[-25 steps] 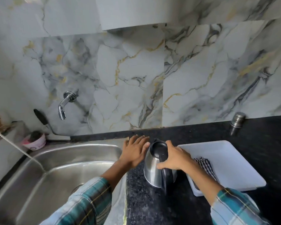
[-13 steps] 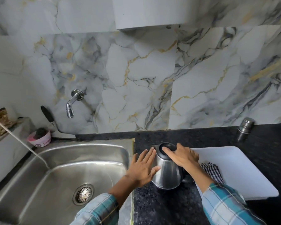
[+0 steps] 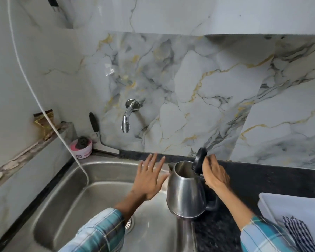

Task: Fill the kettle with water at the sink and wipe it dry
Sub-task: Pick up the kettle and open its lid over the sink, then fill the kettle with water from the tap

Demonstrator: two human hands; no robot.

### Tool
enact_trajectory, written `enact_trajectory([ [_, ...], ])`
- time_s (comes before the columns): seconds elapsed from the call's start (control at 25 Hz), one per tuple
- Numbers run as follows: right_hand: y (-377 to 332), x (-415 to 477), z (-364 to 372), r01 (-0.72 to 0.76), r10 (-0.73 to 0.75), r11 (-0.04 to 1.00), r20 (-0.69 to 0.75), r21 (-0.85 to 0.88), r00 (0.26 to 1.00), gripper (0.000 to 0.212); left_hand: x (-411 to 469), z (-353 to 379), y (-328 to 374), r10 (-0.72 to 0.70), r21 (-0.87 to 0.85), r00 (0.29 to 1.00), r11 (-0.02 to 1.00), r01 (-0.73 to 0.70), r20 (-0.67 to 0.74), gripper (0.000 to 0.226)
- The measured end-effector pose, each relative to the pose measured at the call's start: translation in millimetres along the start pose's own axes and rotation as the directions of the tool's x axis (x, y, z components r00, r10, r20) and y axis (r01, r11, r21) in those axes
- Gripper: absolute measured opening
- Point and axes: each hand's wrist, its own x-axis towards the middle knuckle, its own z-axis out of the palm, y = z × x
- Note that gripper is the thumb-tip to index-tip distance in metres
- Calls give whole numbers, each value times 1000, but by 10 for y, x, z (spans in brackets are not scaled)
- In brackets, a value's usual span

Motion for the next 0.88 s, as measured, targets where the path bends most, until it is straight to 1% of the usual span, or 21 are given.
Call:
enact_trajectory([
  [0.08, -176, -67, 157, -28, 27, 999, 27, 16, 999, 35, 118, -185, -327, -158, 15, 975, 987, 163, -157, 65],
  [0.12, -296, -104, 258, -40, 39, 999, 44, 24, 998, 35, 182, -296, -484, -249, -9, 943, 967, 253, -223, 64],
  [0.2, -601, -171, 533, -54, 51, 998, 76, 34, 996, 37, 303, -522, -794, -392, -65, 870, 918, 391, -299, 62],
  [0.28, -953, -204, 849, -35, 31, 999, 109, 40, 994, 39, 397, -713, -1036, -444, -90, 831, 893, 441, -335, 58],
  [0.44, -1837, -176, 1544, 80, -87, 996, 188, 45, 978, 40, 401, -1068, -1537, -506, -97, 760, 852, 515, -408, 40],
  [0.52, -2274, -143, 1851, 128, -138, 990, 218, 57, 966, 43, 402, -1187, -1867, -523, -176, 739, 848, 499, -424, 31],
  [0.56, -2465, -117, 1983, 140, -152, 988, 224, 68, 963, 44, 420, -1255, -2055, -548, -276, 741, 837, 473, -388, 30],
  [0.6, -2605, -82, 2083, 142, -156, 987, 223, 80, 962, 44, 452, -1326, -2225, -567, -414, 764, 803, 429, -309, 30],
  [0.64, -2703, -36, 2156, 134, -151, 987, 217, 89, 965, 43, 494, -1381, -2386, -550, -563, 811, 742, 364, -200, 27],
  [0.68, -2774, 21, 2222, 117, -136, 988, 209, 98, 968, 43, 536, -1416, -2548, -489, -699, 868, 650, 299, -84, 23],
  [0.72, -2808, 71, 2278, 92, -113, 990, 203, 108, 973, 43, 559, -1433, -2685, -413, -800, 911, 541, 259, 16, 17],
  [0.76, -2825, 112, 2344, 65, -88, 991, 200, 119, 976, 44, 579, -1429, -2818, -337, -860, 937, 449, 242, 88, 12],
  [0.8, -2818, 124, 2412, 42, -68, 991, 203, 130, 977, 44, 579, -1393, -2940, -274, -880, 950, 403, 253, 148, 14],
  [0.84, -2796, 114, 2480, 22, -51, 990, 212, 138, 976, 45, 559, -1325, -3046, -219, -879, 953, 385, 283, 211, 21],
  [0.88, -2776, 99, 2553, 8, -40, 990, 222, 142, 974, 45, 541, -1258, -3128, -177, -866, 948, 390, 313, 263, 25],
])
